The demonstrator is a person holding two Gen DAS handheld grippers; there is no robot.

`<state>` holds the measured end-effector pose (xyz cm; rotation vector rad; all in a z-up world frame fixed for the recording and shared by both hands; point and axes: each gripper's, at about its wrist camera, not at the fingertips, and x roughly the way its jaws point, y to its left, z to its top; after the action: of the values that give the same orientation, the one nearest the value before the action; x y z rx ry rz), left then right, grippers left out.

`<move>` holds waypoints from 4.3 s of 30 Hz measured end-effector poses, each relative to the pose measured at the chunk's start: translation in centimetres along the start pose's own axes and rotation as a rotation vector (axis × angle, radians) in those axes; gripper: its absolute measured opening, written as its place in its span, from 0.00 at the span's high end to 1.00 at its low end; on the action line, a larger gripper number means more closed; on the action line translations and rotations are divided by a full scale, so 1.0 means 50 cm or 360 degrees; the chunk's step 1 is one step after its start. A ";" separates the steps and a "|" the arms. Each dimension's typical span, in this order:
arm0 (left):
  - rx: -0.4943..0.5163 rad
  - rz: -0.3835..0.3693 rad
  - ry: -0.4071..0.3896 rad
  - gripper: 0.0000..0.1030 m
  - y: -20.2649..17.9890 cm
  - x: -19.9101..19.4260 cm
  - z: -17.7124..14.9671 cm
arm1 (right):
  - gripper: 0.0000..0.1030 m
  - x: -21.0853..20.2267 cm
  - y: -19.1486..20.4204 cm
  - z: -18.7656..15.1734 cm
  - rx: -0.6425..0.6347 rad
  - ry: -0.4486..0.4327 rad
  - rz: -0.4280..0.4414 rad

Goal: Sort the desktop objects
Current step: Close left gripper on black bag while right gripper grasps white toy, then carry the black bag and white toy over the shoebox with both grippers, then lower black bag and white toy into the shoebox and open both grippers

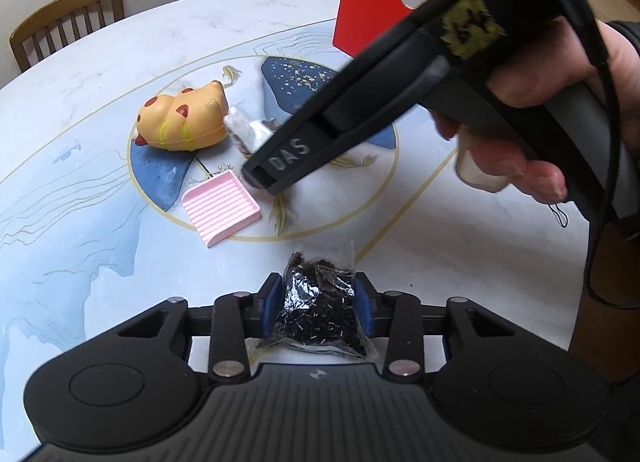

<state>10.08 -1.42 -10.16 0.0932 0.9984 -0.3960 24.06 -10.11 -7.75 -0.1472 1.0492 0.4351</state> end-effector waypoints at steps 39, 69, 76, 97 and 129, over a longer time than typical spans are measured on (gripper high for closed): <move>-0.0015 0.0014 -0.0224 0.68 -0.090 -0.083 0.161 | 0.65 -0.254 -0.160 -0.103 0.0179 -0.0194 -0.0092; 0.0151 -0.0059 -0.0291 0.68 -0.301 0.004 0.378 | 0.65 -0.363 -0.449 -0.177 0.0320 -0.0291 -0.0176; 0.0208 -0.0055 -0.0259 0.68 -0.339 0.042 0.417 | 0.65 -0.372 -0.516 -0.184 0.0346 -0.0310 -0.0215; 0.0292 -0.0017 0.0039 0.67 -0.368 0.208 0.515 | 0.65 -0.249 -0.653 -0.120 0.0409 -0.0212 -0.0312; 0.0255 -0.0051 0.0213 0.64 -0.375 0.281 0.524 | 0.61 -0.073 -0.695 -0.066 0.0429 0.0142 -0.0291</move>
<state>30.84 -29.42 -5.66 0.2513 1.0998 -0.5043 34.28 -43.64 -9.29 -0.0216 1.1605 0.1206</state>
